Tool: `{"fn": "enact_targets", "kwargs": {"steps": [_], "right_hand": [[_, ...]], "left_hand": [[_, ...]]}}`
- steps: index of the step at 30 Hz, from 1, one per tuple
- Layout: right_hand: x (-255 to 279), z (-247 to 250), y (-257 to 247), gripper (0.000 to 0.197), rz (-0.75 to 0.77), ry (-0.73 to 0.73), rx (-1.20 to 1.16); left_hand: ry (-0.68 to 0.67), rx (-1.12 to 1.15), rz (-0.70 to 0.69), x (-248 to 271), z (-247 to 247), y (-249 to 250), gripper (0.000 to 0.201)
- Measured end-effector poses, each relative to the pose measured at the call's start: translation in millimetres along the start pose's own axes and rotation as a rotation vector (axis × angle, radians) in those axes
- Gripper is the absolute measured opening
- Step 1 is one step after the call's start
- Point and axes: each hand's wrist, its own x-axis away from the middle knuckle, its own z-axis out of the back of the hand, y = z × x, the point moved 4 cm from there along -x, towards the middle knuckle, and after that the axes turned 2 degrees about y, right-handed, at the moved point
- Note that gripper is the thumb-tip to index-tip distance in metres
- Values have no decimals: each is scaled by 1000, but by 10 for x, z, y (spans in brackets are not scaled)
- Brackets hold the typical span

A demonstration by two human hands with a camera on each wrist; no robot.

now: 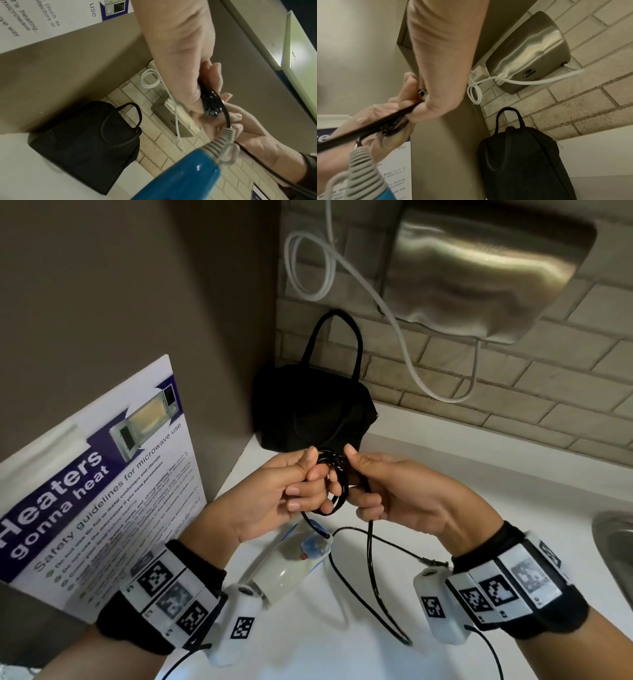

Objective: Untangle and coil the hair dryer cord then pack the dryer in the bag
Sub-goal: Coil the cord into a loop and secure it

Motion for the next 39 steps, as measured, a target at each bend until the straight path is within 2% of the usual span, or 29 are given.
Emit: {"fn": "enact_targets", "kwargs": {"steps": [2,7,11,16,19,22,26,28,32,34,36,37,38,39], "right_hand": [[21,-34,-18,32,-1,-32,11],[-20,-99,-74,33,62,73,-110],[-80,-76,-52,35,117,154,-63],[-66,34,75,30,220,327,219],[-7,55,207,29,273,459,562],[53,-9,398,24,320,503,904],[204,-165,697,28,168,460,1333],[329,-257,769,30,134,438,1448],[561,-429,697,25,182,520,1637],[659,-497,662,11,278,552,1695],[734,-578,675,17,357,559,1690],[778,-618,630,13,389,579,1668],[817,-653,578,10,434,612,1649],[867,-687,490,15,456,653,1619]], "left_hand": [[24,0,6,-1,5,1,33],[-53,182,-8,-6,-83,104,35],[41,223,-55,-8,-129,111,36],[243,47,-199,11,-169,151,36],[347,60,-273,-5,-151,219,35],[440,92,-326,-52,-105,255,34],[566,124,-348,-97,-6,308,32],[610,132,-350,-103,44,336,29],[590,157,-379,-112,79,362,26],[540,168,-378,-120,89,373,27],[505,145,-367,-121,111,379,29],[496,127,-362,-119,123,378,30],[488,111,-357,-116,126,379,32],[477,99,-356,-115,121,376,33]]}}
